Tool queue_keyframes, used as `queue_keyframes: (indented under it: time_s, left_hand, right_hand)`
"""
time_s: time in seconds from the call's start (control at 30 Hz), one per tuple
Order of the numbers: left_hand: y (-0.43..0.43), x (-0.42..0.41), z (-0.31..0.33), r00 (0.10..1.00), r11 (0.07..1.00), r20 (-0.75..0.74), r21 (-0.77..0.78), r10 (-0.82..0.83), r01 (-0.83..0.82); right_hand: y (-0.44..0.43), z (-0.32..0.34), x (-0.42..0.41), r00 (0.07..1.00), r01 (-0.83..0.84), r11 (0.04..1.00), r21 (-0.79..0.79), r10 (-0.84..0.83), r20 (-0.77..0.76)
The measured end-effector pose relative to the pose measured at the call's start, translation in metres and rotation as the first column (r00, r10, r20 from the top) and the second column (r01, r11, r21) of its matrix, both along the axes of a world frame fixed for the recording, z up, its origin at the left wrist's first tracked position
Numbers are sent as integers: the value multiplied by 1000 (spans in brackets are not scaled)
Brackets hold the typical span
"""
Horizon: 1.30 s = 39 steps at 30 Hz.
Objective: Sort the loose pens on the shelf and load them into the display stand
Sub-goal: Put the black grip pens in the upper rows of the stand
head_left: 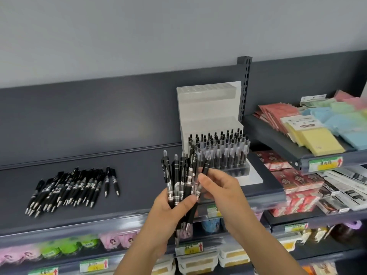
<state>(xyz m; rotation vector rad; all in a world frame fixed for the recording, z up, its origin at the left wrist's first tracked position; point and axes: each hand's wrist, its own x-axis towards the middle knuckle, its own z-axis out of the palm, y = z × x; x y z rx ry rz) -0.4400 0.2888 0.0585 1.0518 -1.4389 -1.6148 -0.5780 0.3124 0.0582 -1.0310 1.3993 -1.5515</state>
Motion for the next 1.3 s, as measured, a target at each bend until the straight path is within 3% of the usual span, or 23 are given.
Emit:
queue_keyframes:
  time_s: [0.17,0.37,0.7,0.9,1.03,1.17,1.3]
  left_hand:
    - [-17,-5,9,991,991,-18,-8,135,-135]
    - [-62,-5,20,968,971,-112,-45,227,-233]
    - [-138,-14,25,937,950,-187,-48,296,-310]
    - [-157,-17,23,934,946,-194,-64,301,-318]
    - [-163,-20,23,927,938,-195,-70,321,-340]
    - [-164,-27,24,926,933,-184,-90,330,-350]
    - [-161,-37,29,922,924,-183,-117,340,-364]
  right_hand:
    - [-13,28,-20,991,-48,997,-66,56,125]
    - [-57,81,-51,986,127,953,-277,-91,139]
    - [-157,112,-80,930,180,923,-341,-272,-247]
    - [-195,113,-78,857,145,943,-298,-271,-439]
    - [-206,110,-79,763,123,961,-247,-251,-596]
    - [-213,106,-81,596,66,991,-120,-136,-791]
    - [-218,102,-82,515,66,994,-83,-105,-851]
